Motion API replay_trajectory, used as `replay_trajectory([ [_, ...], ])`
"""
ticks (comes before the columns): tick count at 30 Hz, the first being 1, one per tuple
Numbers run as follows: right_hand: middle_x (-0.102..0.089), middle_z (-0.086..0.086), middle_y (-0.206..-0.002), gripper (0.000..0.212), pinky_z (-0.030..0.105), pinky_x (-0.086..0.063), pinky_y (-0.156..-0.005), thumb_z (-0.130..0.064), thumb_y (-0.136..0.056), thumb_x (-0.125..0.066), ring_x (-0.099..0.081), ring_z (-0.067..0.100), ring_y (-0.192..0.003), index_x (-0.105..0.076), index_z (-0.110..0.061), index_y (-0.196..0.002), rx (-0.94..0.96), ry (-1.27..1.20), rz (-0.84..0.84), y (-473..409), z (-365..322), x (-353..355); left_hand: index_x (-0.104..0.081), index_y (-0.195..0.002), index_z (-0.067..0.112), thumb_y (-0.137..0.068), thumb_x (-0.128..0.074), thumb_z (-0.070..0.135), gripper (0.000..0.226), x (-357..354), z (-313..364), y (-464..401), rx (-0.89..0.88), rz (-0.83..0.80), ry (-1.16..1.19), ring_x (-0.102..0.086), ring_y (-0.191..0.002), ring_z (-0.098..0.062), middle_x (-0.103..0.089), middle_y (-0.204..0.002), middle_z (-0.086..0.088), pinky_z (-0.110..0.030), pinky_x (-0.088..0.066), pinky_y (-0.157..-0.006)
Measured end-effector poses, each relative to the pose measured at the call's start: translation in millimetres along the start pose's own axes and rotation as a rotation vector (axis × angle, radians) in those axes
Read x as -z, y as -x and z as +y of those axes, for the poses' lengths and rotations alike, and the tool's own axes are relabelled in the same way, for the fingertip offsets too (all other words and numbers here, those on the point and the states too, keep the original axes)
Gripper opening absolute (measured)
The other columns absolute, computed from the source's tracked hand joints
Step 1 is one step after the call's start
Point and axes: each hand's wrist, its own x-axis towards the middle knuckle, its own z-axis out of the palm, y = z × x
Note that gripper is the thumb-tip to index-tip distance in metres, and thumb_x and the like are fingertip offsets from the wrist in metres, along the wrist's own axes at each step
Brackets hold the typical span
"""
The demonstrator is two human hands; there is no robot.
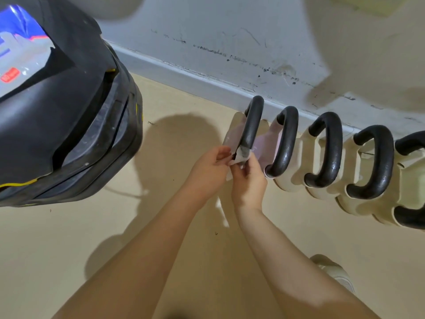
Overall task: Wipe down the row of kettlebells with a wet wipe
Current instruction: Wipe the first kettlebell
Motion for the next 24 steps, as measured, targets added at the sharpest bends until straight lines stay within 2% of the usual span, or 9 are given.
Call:
replay_trajectory([
  [3,-0.064,0.001,-0.088,0.028,0.020,-0.041,-0.073,-0.006,-0.088,-0.056,-0.055,0.014,-0.080,-0.060,-0.013,-0.115,0.056,0.080,-0.007,2.8,2.8,0.1,-0.051,-0.123,0.006,-0.091,-0.045,-0.003,0.034,-0.4,6.2,0.9,0.044,0.010,0.040,-0.055,-0.108,-0.013,-0.059,-0.124,-0.010,-0.024,-0.040,-0.100],
  [5,-0.063,0.011,-0.113,0.039,0.021,-0.040,-0.083,-0.005,-0.091,-0.050,-0.056,0.018,-0.100,-0.049,-0.012,-0.129,0.053,0.094,-0.031,3.5,-1.0,-0.6,-0.048,-0.128,0.008,-0.090,-0.044,-0.002,0.039,3.1,10.6,2.5,0.044,0.015,0.006,-0.054,-0.110,-0.013,-0.055,-0.129,-0.006,-0.025,-0.040,-0.099],
  [7,-0.040,0.008,-0.143,0.060,0.010,-0.033,-0.097,0.001,-0.093,-0.041,-0.041,-0.005,-0.123,-0.022,-0.018,-0.146,0.117,0.101,-0.121,1.8,-4.1,0.9,-0.045,-0.132,0.012,-0.088,-0.042,0.001,0.046,12.0,10.2,1.1,0.035,0.085,-0.147,-0.051,-0.116,-0.015,-0.051,-0.132,0.000,-0.026,-0.038,-0.097],
  [9,-0.017,0.003,-0.153,0.075,-0.007,-0.017,-0.092,0.007,-0.091,-0.037,-0.019,-0.028,-0.121,0.005,-0.017,-0.147,0.211,0.179,-0.219,0.0,-3.3,7.1,-0.045,-0.133,0.014,-0.087,-0.042,0.003,0.047,21.7,5.5,-1.1,0.059,0.157,-0.229,-0.051,-0.118,-0.017,-0.052,-0.133,0.001,-0.026,-0.038,-0.093],
  [11,-0.002,0.007,-0.156,0.080,-0.003,-0.008,-0.102,0.013,-0.087,-0.036,-0.009,-0.005,-0.140,0.013,-0.016,-0.144,0.307,0.309,-0.278,-1.5,-6.9,14.6,-0.048,-0.129,0.013,-0.086,-0.044,0.002,0.044,26.6,-1.4,-0.2,0.085,0.168,-0.231,-0.053,-0.114,-0.020,-0.056,-0.129,-0.003,-0.025,-0.040,-0.086],
  [13,0.000,0.012,-0.157,0.071,0.022,-0.007,-0.117,0.009,-0.084,-0.026,0.000,0.024,-0.145,-0.003,-0.012,-0.147,0.492,0.522,-0.279,-7.2,-12.5,17.9,-0.052,-0.125,0.013,-0.085,-0.045,0.002,0.042,27.0,-6.5,4.2,0.103,0.134,-0.239,-0.056,-0.112,-0.021,-0.059,-0.124,-0.004,-0.025,-0.042,-0.085],
  [16,-0.036,0.014,-0.148,0.056,0.049,-0.028,-0.110,-0.006,-0.083,-0.025,-0.030,0.040,-0.136,-0.039,-0.003,-0.137,0.853,0.980,-0.238,-22.2,-15.4,25.6,-0.056,-0.120,0.010,-0.085,-0.048,0.002,0.037,22.4,-8.3,8.0,0.096,0.089,-0.213,-0.058,-0.111,-0.024,-0.062,-0.121,-0.009,-0.033,-0.045,-0.097],
  [20,-0.057,0.015,-0.131,0.053,0.050,-0.009,-0.112,-0.022,-0.083,-0.025,-0.043,0.041,-0.129,-0.063,-0.005,-0.115,1.017,1.466,-0.358,-35.7,-30.4,40.4,-0.063,-0.109,0.010,-0.083,-0.045,0.002,0.033,18.8,-3.0,7.2,0.047,0.180,-0.151,-0.063,-0.104,-0.027,-0.068,-0.111,-0.011,-0.038,-0.046,-0.098],
  [24,-0.068,0.010,-0.090,0.044,0.050,-0.019,-0.108,-0.019,-0.084,-0.029,-0.057,0.038,-0.106,-0.071,-0.011,-0.093,1.202,1.863,-0.679,-34.7,-36.1,44.0,-0.063,-0.099,0.015,-0.082,-0.044,0.005,0.028,21.0,-1.7,9.5,0.038,0.221,-0.131,-0.064,-0.098,-0.028,-0.070,-0.104,-0.011,-0.033,-0.046,-0.090],
])
